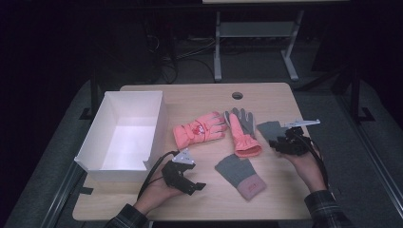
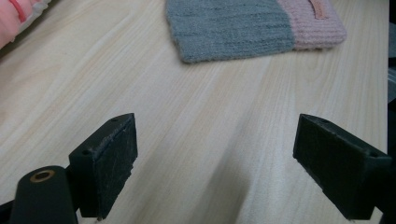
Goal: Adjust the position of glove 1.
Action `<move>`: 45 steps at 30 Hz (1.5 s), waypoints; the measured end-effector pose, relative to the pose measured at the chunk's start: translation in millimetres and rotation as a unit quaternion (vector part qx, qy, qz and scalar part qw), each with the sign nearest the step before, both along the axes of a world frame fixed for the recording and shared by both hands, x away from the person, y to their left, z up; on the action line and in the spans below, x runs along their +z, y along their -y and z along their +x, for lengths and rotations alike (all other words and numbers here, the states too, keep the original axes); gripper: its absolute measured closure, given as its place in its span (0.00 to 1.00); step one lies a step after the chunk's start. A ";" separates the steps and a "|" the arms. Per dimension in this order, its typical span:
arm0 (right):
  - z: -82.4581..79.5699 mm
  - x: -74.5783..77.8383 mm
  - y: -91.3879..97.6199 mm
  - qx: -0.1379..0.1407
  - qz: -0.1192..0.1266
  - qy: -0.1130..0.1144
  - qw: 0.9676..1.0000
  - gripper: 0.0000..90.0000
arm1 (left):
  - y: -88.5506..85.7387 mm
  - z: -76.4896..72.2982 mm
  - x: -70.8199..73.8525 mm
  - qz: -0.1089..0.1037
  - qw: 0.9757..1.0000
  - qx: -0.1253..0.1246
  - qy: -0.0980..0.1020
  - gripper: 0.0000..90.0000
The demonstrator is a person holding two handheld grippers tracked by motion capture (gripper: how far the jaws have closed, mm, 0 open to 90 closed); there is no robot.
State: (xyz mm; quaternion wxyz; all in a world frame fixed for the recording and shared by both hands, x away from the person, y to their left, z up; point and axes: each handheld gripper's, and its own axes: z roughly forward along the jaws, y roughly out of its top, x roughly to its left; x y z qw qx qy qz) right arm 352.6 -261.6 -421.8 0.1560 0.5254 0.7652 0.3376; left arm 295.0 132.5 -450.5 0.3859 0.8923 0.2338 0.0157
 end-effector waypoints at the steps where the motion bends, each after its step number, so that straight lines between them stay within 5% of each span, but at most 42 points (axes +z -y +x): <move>1: 4.5 -0.5 1.9 -0.008 0.001 0.001 1.000 0.64 | 0.3 -0.3 0.1 -0.002 1.000 0.000 0.000 0.15; 10: 35.7 -12.9 17.2 -0.042 -0.021 -0.007 0.999 0.69 | 5.0 -0.2 -2.9 0.010 1.000 -0.011 -0.001 0.15; 22: 47.8 -36.5 16.4 -0.053 -0.035 -0.042 0.997 0.70 | 7.1 -1.5 -4.5 0.015 1.000 -0.013 -0.003 0.15; 30: 46.0 -40.4 15.9 -0.057 -0.042 -0.031 0.997 0.74 | 6.6 -2.1 -4.9 0.016 1.000 -0.011 -0.003 0.15; 36: 46.5 -41.0 19.0 -0.052 -0.041 -0.029 0.997 0.92 | 7.1 -1.6 -6.4 0.018 1.000 -0.009 -0.004 0.16; 45: 44.9 -42.3 22.9 -0.038 -0.034 -0.015 0.999 0.95 | 7.0 -1.7 -5.5 0.018 1.000 -0.011 -0.003 0.16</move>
